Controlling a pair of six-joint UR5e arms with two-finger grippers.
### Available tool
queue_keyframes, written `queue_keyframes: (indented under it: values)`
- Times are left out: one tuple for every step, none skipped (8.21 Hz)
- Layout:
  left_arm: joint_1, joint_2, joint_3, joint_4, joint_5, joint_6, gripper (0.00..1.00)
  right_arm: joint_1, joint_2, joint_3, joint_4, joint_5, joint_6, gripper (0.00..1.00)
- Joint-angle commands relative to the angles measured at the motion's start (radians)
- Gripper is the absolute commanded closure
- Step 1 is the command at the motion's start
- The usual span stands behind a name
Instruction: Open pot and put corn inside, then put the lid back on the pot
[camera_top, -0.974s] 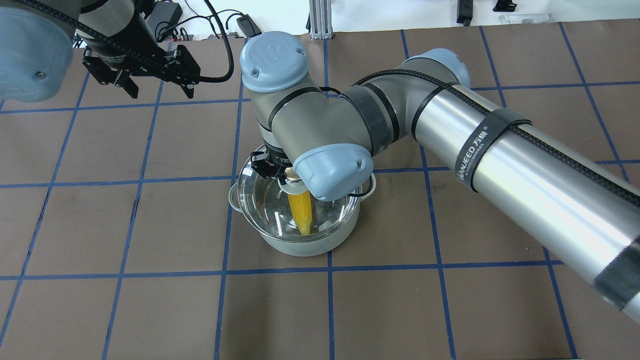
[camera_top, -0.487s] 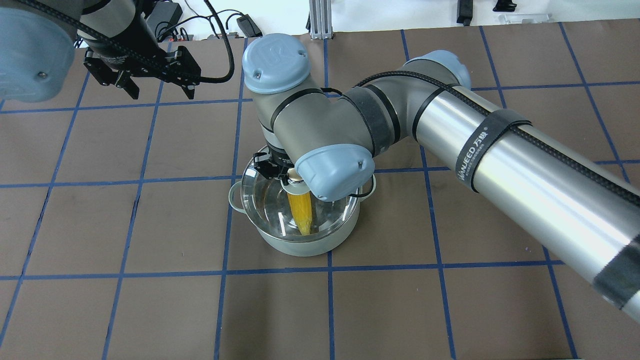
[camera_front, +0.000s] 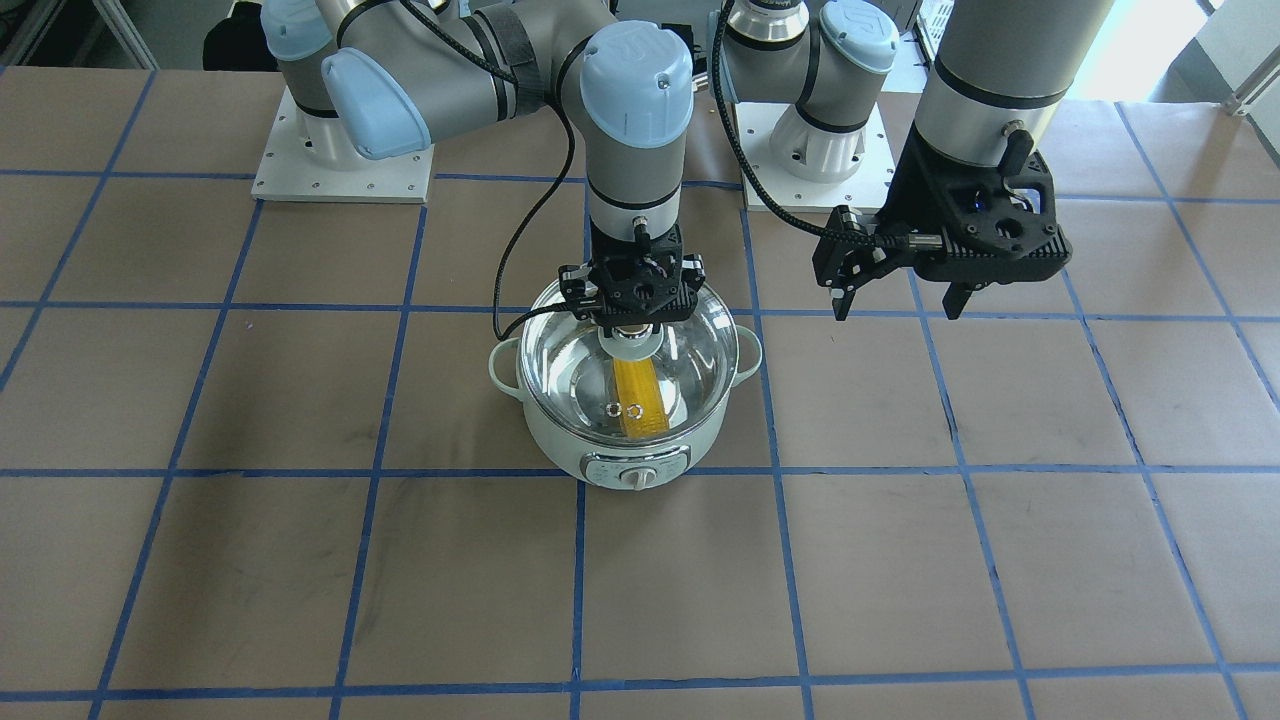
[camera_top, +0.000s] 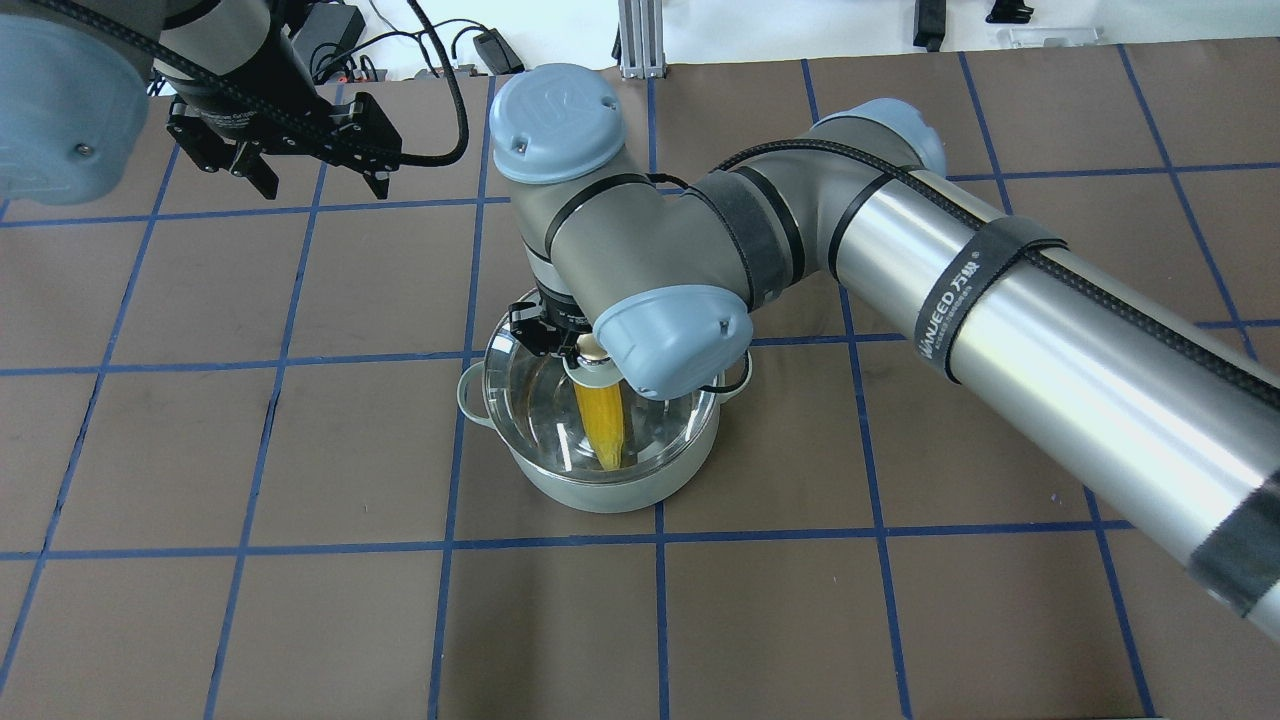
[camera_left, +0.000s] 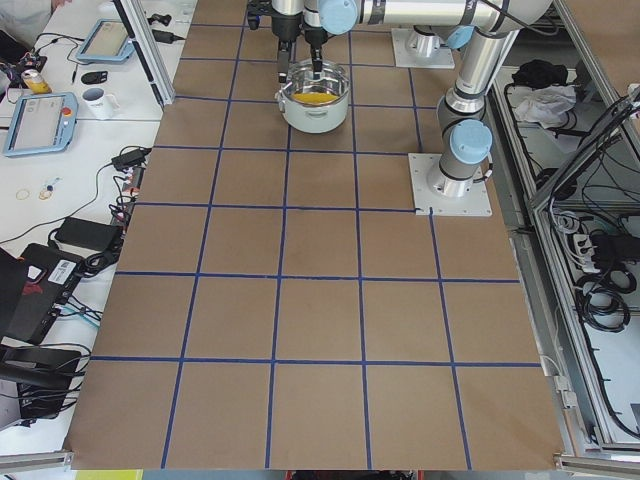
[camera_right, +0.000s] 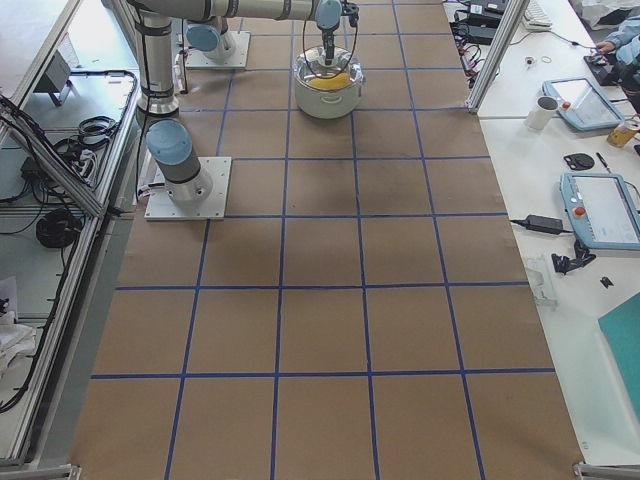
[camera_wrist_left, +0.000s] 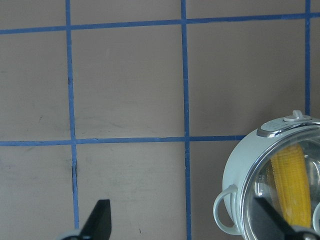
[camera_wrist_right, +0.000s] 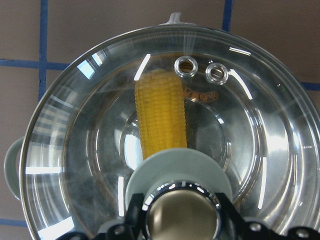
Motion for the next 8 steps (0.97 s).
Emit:
queue_keyframes:
  values:
    - [0.000,-0.004,-0.002,0.001,0.002,0.000,0.00,0.000,0.004,0.002,-0.002,0.007,0.000,0.99]
    - [0.000,-0.003,-0.002,0.001,0.002,0.000,0.00,0.000,0.002,0.003,-0.002,0.007,0.000,0.96]
    - [0.000,0.000,-0.002,0.000,0.002,0.000,0.00,0.000,0.004,0.003,-0.008,0.007,0.002,0.85]
    - [0.000,0.000,-0.002,0.001,0.000,0.000,0.00,0.000,0.005,0.005,-0.008,0.004,0.002,0.72]
    - [0.000,-0.003,-0.002,0.001,0.000,0.000,0.00,0.000,0.008,0.005,-0.010,-0.005,0.002,0.45]
    - [0.000,-0.003,-0.002,0.000,-0.002,-0.002,0.00,0.000,0.010,0.005,-0.010,-0.010,0.000,0.15]
    - [0.000,-0.004,-0.002,0.001,0.002,-0.002,0.00,0.000,0.009,0.005,-0.008,-0.008,-0.018,0.00]
    - [0.000,-0.006,-0.002,0.001,0.003,0.000,0.00,0.000,0.008,0.003,-0.007,-0.005,-0.021,0.00]
